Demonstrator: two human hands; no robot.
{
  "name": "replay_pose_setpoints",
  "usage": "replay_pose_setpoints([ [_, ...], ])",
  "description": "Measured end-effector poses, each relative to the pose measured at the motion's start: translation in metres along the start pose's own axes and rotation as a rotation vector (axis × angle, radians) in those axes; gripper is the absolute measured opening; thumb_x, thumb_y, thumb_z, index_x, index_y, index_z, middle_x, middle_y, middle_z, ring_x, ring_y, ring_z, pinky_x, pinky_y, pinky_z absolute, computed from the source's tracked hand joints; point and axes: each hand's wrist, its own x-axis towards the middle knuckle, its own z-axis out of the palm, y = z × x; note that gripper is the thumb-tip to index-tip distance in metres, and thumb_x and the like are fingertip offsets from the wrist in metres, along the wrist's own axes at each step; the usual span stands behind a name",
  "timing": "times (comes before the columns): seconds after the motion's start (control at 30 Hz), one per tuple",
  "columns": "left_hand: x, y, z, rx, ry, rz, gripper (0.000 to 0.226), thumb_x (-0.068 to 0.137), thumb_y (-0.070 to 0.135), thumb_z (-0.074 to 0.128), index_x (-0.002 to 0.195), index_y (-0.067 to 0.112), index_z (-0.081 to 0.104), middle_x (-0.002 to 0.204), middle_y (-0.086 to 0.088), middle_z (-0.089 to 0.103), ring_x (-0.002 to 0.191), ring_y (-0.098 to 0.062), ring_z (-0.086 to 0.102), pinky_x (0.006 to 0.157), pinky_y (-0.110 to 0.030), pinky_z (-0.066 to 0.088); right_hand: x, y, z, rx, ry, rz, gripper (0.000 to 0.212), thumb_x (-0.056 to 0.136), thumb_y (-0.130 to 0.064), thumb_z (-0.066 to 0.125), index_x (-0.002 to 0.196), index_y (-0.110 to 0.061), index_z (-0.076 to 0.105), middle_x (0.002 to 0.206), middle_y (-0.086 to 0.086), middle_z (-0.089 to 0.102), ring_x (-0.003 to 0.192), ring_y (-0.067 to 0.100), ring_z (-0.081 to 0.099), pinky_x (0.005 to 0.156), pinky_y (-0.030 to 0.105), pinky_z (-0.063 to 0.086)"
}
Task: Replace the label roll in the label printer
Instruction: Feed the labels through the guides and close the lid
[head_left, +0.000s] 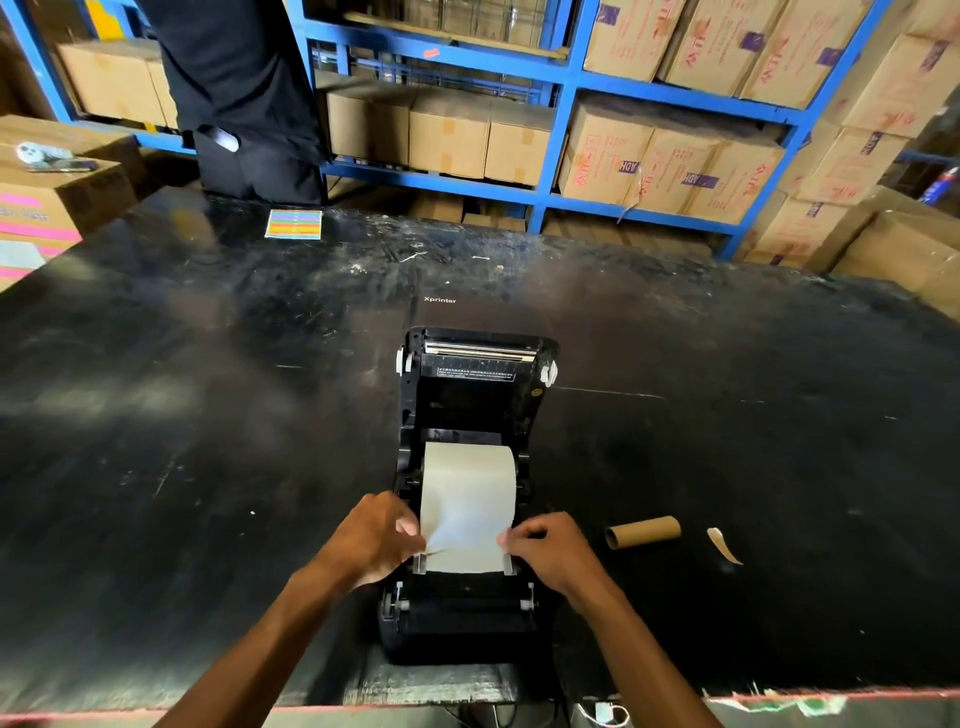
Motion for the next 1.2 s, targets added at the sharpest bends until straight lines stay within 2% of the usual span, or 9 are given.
replay_pose_setpoints([
  [0.13,0.0,-0.001,0.0,-0.027,0.013,-0.008,0.024,0.078,0.019,0.066,0.055,0.021,0.06,0.065,0.004,0.063,0.067,-0.013,0.062,0.057,-0.02,0.043,-0.001,0.004,0.006,-0.051,0.039,0.002,0.021,0.082,-0.023,0.07,0.065,-0.01,0.07,0.064,0.004,0.065,0.065,0.015,0.06,0.078,0.044,0.053],
  [0.27,0.0,-0.003,0.0,-0.015,0.012,0.034,0.011,0.083,0.019,0.067,0.075,0.015,0.073,0.079,0.001,0.068,0.072,-0.009,0.062,0.058,-0.015,0.041,-0.001,0.003,0.005,-0.06,0.011,0.016,0.022,0.081,-0.026,0.07,0.064,-0.012,0.07,0.061,0.001,0.063,0.064,0.014,0.059,0.085,0.047,0.05],
  [0.4,-0.001,-0.006,0.003,0.031,0.041,0.07,0.028,0.088,0.018,0.06,0.061,0.027,0.057,0.078,0.002,0.066,0.074,-0.014,0.064,0.064,-0.024,0.049,-0.004,0.006,0.012,-0.005,0.079,0.023,0.021,0.078,-0.036,0.07,0.058,-0.029,0.069,0.073,-0.011,0.071,0.086,0.014,0.066,0.098,0.056,0.043],
  [0.5,-0.005,-0.008,0.007,0.051,0.086,0.076,0.025,0.09,0.023,0.058,0.066,0.024,0.062,0.077,0.003,0.065,0.074,-0.016,0.064,0.07,-0.033,0.054,-0.006,0.005,0.016,-0.013,0.096,0.025,0.02,0.077,-0.036,0.07,0.058,-0.03,0.068,0.079,-0.013,0.071,0.09,0.013,0.065,0.098,0.054,0.043],
  [0.63,-0.005,-0.008,0.001,0.048,0.028,0.092,0.03,0.085,0.031,0.068,0.059,0.021,0.06,0.06,0.01,0.057,0.054,-0.004,0.052,0.052,-0.021,0.04,-0.005,0.004,0.018,-0.039,0.09,0.037,0.039,0.083,-0.031,0.065,0.045,-0.028,0.057,0.054,-0.018,0.06,0.071,0.011,0.058,0.094,0.047,0.046],
  [0.8,-0.003,-0.003,0.005,0.094,0.021,0.04,0.03,0.088,0.024,0.062,0.059,0.021,0.056,0.069,0.003,0.061,0.069,-0.017,0.062,0.063,-0.028,0.046,0.001,0.003,0.016,-0.258,0.125,0.017,0.037,0.085,-0.036,0.061,0.051,-0.023,0.052,0.096,0.002,0.066,0.1,0.023,0.057,0.095,0.039,0.034],
  [0.97,0.001,0.006,0.004,0.147,0.002,-0.048,0.014,0.086,0.017,0.057,0.077,0.014,0.067,0.092,-0.008,0.073,0.078,-0.023,0.067,0.072,-0.035,0.055,0.0,-0.002,0.014,-0.291,0.071,0.03,0.034,0.083,-0.032,0.063,0.053,-0.019,0.056,0.081,-0.001,0.065,0.093,0.023,0.06,0.088,0.036,0.034],
  [1.1,0.006,0.005,0.001,0.085,-0.023,-0.047,0.012,0.084,0.018,0.064,0.072,0.016,0.064,0.08,-0.005,0.069,0.071,-0.02,0.064,0.064,-0.028,0.047,0.002,-0.006,0.013,-0.409,0.062,0.013,0.033,0.082,-0.026,0.062,0.051,-0.018,0.055,0.087,0.003,0.068,0.096,0.025,0.058,0.091,0.039,0.034],
  [1.2,0.005,0.003,0.002,0.064,-0.032,-0.052,0.011,0.086,0.019,0.064,0.077,0.013,0.066,0.082,-0.006,0.068,0.071,-0.019,0.062,0.066,-0.028,0.047,0.002,-0.007,0.012,-0.367,0.076,0.012,0.034,0.08,-0.025,0.063,0.048,-0.017,0.054,0.073,-0.002,0.064,0.091,0.023,0.059,0.086,0.036,0.03],
])
